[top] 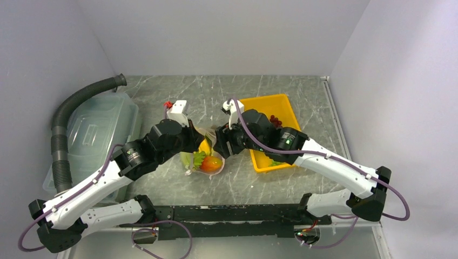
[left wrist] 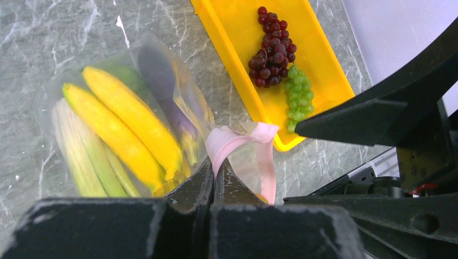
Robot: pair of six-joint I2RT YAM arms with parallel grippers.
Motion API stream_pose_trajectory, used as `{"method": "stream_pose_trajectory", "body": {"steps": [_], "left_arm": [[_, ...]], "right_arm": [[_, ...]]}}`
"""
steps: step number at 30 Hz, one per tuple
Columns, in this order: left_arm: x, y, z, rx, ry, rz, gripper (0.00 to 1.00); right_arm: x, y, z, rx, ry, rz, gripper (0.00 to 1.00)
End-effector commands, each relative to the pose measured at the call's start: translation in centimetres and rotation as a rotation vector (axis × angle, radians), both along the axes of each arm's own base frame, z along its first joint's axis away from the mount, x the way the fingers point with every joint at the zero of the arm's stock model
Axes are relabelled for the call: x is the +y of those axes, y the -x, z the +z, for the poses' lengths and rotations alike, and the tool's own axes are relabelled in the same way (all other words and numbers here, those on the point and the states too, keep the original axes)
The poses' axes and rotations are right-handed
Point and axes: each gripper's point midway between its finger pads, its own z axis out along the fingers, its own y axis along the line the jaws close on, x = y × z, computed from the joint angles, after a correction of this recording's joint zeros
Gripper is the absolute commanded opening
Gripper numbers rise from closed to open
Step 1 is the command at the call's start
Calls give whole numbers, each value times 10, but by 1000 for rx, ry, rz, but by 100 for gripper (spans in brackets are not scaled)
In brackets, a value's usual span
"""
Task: Place the food in the zip-top bag and seal the zipper
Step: Place the fake fruit in the zipper food storage bag, then adjust the fake fruit in the zipper food storage bag.
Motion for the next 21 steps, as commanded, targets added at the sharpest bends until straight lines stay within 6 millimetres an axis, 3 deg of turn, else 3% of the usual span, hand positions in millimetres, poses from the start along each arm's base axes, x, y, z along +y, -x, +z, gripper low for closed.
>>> {"method": "stream_pose_trajectory", "body": {"steps": [1, 9, 17, 21], "left_arm": [[-3, -5, 19, -45, 54, 10, 0], [1, -4, 21, -51, 50, 18, 0], [4, -2, 23, -59, 48, 18, 0], [6, -2, 21, -54, 37, 21, 0]], "right_arm": [[-3, 14, 13, -11, -58, 71, 65], [-33, 8, 3, -30, 16, -36, 61], [-82, -5, -16, -63, 149, -222, 64], [-86, 3, -18, -49, 129, -202, 64]]}}
